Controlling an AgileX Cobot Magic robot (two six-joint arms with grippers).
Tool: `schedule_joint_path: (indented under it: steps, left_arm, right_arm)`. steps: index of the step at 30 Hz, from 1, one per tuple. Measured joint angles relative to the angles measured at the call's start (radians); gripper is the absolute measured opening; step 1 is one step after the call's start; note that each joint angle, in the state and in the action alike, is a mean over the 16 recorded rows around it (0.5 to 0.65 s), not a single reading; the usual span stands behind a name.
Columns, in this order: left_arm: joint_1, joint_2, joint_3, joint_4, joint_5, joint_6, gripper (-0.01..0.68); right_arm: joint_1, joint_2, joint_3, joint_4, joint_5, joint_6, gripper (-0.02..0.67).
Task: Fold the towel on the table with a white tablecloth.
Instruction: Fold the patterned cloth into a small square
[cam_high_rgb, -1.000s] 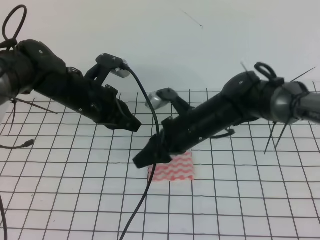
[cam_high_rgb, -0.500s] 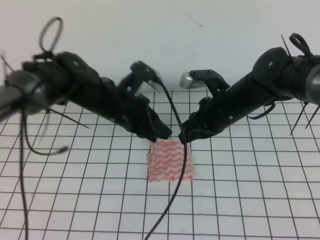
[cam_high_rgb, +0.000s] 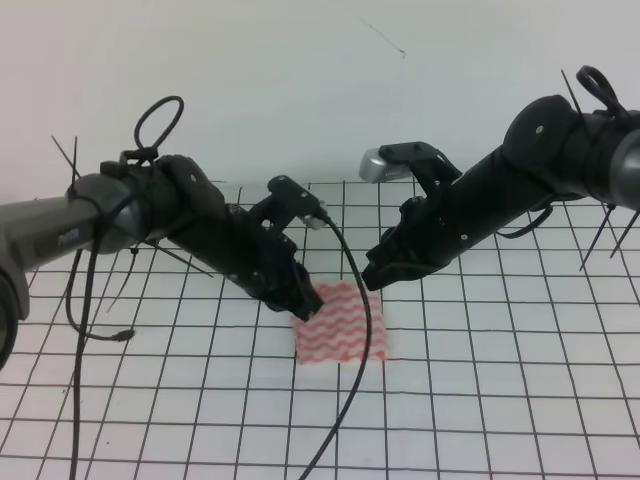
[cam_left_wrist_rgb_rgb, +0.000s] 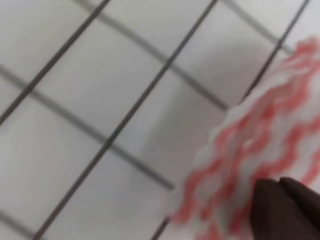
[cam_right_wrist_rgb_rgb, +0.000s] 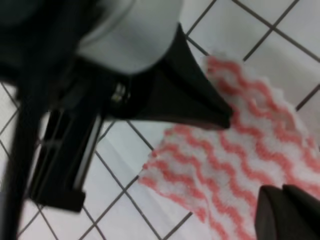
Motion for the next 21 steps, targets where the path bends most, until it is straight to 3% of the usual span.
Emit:
schedule_joint_path:
  steps: [12,21]
  left_arm:
    - [0.084,-0.012,0.0,-0.038,0.06,-0.022,0.001]
    - [0.096,-0.025,0.0,-0.082,0.112,0.004,0.001]
  right_arm:
    - [0.007,0.03,0.0,-0.003,-0.043,-0.029,0.0]
    - [0.015,0.074,0.0,-0.04,-0.074,0.001,0.0]
